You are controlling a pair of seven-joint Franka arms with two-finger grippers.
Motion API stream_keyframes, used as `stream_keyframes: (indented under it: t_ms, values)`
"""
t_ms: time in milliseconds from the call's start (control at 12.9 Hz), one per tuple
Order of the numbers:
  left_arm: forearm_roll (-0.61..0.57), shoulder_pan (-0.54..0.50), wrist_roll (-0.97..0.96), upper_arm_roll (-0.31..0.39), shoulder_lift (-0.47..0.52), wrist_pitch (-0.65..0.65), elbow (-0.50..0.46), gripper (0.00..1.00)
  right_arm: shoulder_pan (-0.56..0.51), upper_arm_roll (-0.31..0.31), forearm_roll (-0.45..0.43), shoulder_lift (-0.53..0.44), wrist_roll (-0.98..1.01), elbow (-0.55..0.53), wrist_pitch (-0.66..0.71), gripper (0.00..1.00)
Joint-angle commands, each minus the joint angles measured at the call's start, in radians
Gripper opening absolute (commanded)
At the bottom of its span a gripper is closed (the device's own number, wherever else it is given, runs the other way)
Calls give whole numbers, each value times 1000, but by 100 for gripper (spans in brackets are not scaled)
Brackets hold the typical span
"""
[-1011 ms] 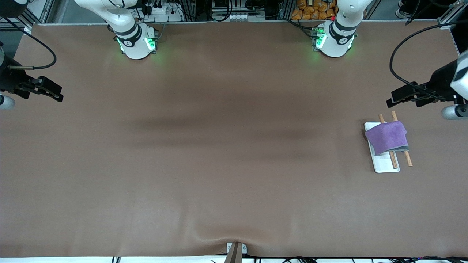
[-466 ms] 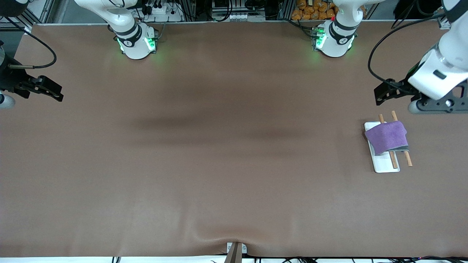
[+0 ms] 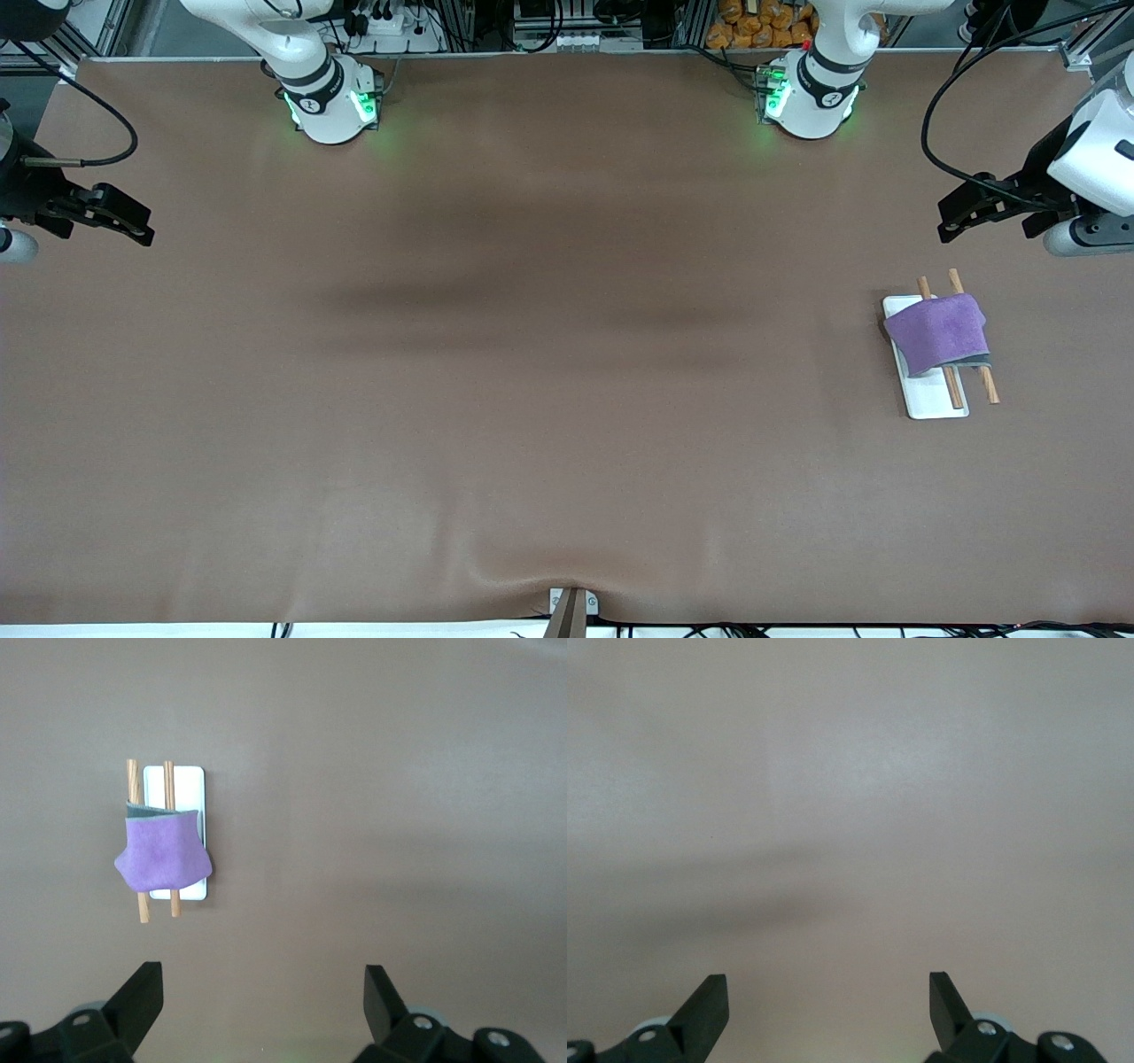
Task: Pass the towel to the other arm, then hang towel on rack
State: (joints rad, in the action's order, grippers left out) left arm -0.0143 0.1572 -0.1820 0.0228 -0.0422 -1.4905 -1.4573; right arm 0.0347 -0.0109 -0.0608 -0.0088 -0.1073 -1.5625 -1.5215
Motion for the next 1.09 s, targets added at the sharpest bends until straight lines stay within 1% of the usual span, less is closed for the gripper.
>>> stream_keyframes:
  t_ms: [0,155,233,544,622,700,855,1011]
  values:
    - [11,94,-16,93,99,-40,-130,100,-4,2,-5,-31,11,-30,-11,100]
    - [10,82,-16,86,130,-47,-169,100,-4,2,-5,-31,11,-30,-9,100]
    - [10,78,-17,72,133,-34,-170,100,-4,2,-5,-31,11,-30,-8,100]
    - [2,76,-16,69,133,9,-160,100,-4,2,-5,-31,11,-30,-11,100]
    - [-3,78,-2,72,125,18,-147,100,-4,2,-5,-31,11,-28,-11,100]
    - [-7,76,-1,74,110,21,-118,100,-2,2,-5,-31,11,-30,-8,100]
    - [-12,76,3,81,65,70,-48,100,-2,2,-5,-31,11,-30,-9,100]
    - [-12,76,3,80,54,90,-32,100,-4,2,-5,-31,11,-30,-11,100]
